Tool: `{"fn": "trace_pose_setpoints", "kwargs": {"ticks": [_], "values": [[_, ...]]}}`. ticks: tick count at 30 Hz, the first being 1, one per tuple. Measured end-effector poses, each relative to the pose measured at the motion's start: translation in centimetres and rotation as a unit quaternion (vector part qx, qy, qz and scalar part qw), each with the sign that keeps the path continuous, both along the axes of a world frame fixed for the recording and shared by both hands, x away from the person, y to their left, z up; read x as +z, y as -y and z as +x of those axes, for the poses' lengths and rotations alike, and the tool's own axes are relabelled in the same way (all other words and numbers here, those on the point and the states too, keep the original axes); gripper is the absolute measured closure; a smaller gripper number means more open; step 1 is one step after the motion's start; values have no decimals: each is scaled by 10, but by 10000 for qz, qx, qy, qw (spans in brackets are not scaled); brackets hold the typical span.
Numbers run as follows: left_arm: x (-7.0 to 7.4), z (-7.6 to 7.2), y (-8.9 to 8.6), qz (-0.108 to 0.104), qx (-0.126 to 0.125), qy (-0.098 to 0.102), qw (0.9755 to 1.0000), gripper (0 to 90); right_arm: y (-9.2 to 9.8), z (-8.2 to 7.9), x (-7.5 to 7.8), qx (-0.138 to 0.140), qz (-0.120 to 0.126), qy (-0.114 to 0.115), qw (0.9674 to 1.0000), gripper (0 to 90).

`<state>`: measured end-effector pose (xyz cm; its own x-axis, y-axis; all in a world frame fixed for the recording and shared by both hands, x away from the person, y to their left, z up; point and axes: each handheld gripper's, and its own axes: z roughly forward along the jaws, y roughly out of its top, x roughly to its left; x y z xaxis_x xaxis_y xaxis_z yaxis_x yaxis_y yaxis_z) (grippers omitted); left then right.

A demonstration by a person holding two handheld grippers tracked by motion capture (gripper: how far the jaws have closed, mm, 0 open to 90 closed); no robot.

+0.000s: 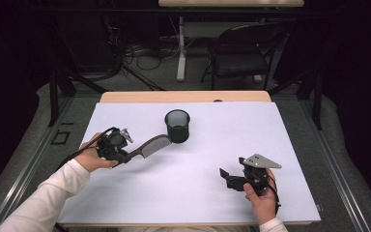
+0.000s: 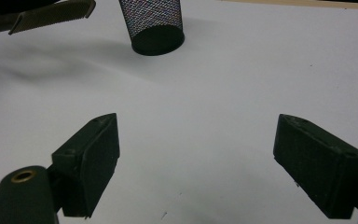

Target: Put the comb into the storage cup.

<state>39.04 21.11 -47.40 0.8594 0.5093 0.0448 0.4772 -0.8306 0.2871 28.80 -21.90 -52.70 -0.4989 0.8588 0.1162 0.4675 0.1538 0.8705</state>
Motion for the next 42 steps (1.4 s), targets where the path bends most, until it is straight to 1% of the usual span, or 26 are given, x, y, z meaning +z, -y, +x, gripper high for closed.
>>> {"fn": "trace_pose_setpoints", "kwargs": {"ticks": [8, 9, 12, 15, 18, 21, 24, 28, 30, 34, 40, 42], "values": [[7, -3, -3, -172, -2, 95, 9998, 728, 0, 0, 0, 6, -8, -12, 10000, 145], [8, -4, -3, -185, 12, 139, 9997, 728, 0, 0, 0, -3, 2, -5, 10000, 145], [12, -4, -4, -302, 31, 232, 9993, 728, 0, 0, 0, 3, 12, -17, 10000, 145], [15, -5, -5, -421, 61, 282, 9987, 728, 0, 0, 0, 1, 8, -16, 10000, 145], [19, -4, -6, -487, 88, 330, 9982, 728, 0, 0, 0, 3, -14, -19, 10000, 145], [24, -4, -9, -623, 159, 419, 9971, 728, 0, 0, 0, 1, 11, -18, 10000, 145], [27, -3, -10, -719, 186, 492, 9960, 728, 0, 0, 0, 9, -12, -20, 10000, 145], [29, -2, -10, -805, 213, 558, 9950, 728, 0, 0, 0, 9, 1, -12, 10000, 145], [29, -1, -9, -883, 257, 577, 9941, 728, 0, 0, 0, 2, -16, -24, 10000, 145], [31, 0, -7, -1007, 263, 637, 9925, 728, 0, 0, -1, -1, 4, -3, 10000, 145], [34, 1, 1, -1237, 286, 774, 9889, 728, 0, 0, 0, 10, 1, -14, 10000, 145], [35, 1, 3, -1337, 317, 839, 9870, 728, 0, 0, 0, 3, -24, -18, 10000, 145]]}}
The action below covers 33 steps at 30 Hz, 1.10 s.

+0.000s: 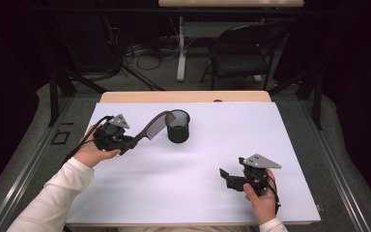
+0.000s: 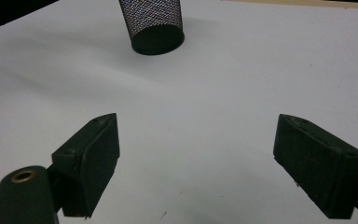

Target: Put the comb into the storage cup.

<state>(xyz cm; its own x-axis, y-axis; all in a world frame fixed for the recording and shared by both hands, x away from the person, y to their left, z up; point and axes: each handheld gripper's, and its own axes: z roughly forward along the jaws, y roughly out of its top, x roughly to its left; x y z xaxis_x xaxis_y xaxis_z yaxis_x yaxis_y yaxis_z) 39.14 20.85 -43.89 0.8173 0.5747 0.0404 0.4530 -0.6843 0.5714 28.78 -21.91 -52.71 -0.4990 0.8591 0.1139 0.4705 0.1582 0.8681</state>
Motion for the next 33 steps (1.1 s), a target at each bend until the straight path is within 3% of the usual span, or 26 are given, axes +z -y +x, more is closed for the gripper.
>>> {"fn": "trace_pose_setpoints", "kwargs": {"ticks": [4, 15, 33], "values": [[1, 1, 4, -275, 70, 90, 9996, 729, 0, 0, 0, 2, 18, 5, 10000, 145], [5, 1, 17, -614, 278, 260, 9974, 729, 0, 0, -1, 0, 11, 13, 10000, 145], [8, -4, 37, -1229, 401, 565, 9900, 729, -1, 0, 0, -41, -10, 11, 10000, 145]]}}
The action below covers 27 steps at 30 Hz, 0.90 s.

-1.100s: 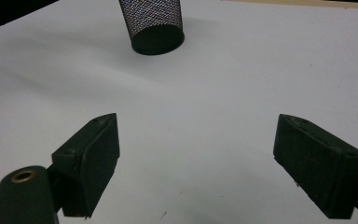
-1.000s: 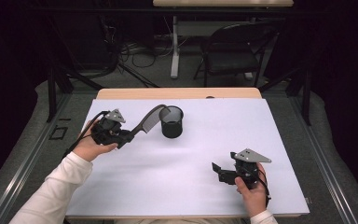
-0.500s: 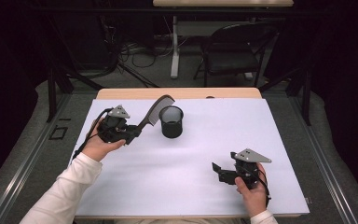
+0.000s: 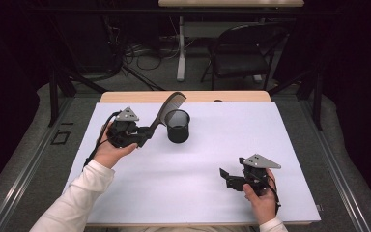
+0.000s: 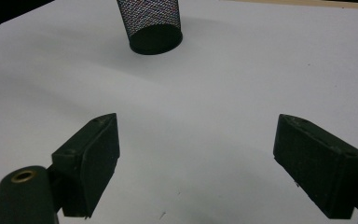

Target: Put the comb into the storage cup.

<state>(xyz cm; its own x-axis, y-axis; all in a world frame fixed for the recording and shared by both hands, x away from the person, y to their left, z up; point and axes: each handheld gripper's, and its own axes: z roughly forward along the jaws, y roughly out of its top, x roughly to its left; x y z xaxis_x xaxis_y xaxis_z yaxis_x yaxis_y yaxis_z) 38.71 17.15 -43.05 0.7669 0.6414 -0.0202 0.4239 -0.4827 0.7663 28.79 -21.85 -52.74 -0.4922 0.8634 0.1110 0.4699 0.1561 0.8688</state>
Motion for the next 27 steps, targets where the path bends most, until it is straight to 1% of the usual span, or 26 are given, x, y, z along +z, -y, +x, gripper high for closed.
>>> {"fn": "trace_pose_setpoints", "kwargs": {"ticks": [6, 11, 15, 16, 22, 25, 27], "values": [[-2, -2, 7, -203, 79, 80, 9997, 729, 0, 0, 0, -6, -7, 1, 10000, 145], [-3, -3, 13, -382, 134, 139, 9991, 729, -1, 1, -1, -13, 38, 25, 10000, 144], [-4, -4, 18, -541, 118, 189, 9983, 729, -1, 1, -1, -9, 18, -12, 10000, 144], [-4, -5, 19, -552, 108, 207, 9982, 729, -1, 1, -1, -13, 18, -14, 10000, 144], [-5, -10, 29, -770, 88, 345, 9964, 729, -2, 1, -1, -7, 32, -41, 10000, 144], [-7, -12, 35, -891, 27, 347, 9954, 729, -2, 2, -1, -49, -28, -69, 10000, 144], [-9, -14, 39, -923, 32, 377, 9950, 728, -3, 2, -1, -30, -25, -81, 10000, 143]]}}
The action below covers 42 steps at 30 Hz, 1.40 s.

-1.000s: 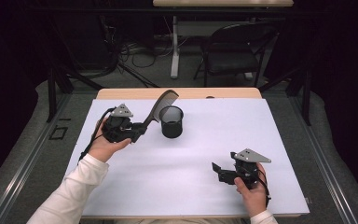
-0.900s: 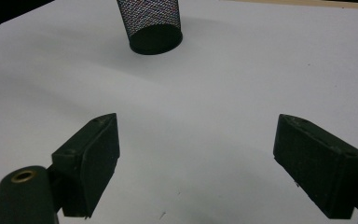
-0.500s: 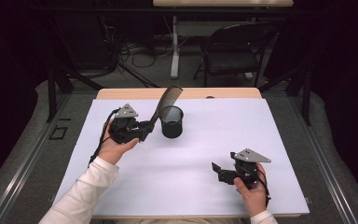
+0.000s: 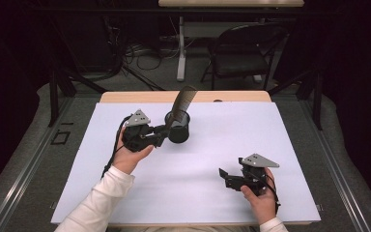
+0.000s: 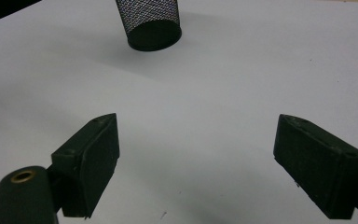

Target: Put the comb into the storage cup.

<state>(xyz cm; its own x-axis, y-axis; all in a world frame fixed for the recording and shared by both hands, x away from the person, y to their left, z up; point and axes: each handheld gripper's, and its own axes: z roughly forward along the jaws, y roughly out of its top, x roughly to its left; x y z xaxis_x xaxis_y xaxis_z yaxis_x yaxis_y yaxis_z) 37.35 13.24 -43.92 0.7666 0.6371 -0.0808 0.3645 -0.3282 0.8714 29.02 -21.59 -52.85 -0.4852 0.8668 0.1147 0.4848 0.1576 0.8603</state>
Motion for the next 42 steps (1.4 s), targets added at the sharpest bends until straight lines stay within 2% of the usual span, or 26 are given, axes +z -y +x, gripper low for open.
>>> {"fn": "trace_pose_setpoints", "kwargs": {"ticks": [10, 15, 17, 23, 28, 34, 36, 42], "values": [[-5, -6, 12, -95, 34, 159, 9998, 729, -2, 1, 0, 9, -15, -113, 9999, 139], [-9, -10, 14, -192, 90, 249, 9995, 729, -3, 2, 0, -34, -20, -37, 10000, 139], [-11, -10, 15, -222, 118, 251, 9994, 729, -3, 1, 0, -55, -27, -85, 9999, 139], [-17, -11, 16, -274, 283, 257, 9989, 729, -5, 2, 3, -51, -42, -42, 10000, 146], [-21, -11, 16, -345, 452, 264, 9980, 729, -8, 3, 6, 16, -84, -45, 10000, 168], [-23, -10, 13, -371, 534, 258, 9975, 729, -17, 10, 8, 85, -121, -256, 9996, 181], [-23, -11, 12, -391, 561, 279, 9973, 728, -20, 13, 10, 168, -134, -318, 9993, 190], [-22, -12, 10, -438, 635, 332, 9965, 729, -35, 22, 19, 387, -196, -321, 9985, 206]]}}
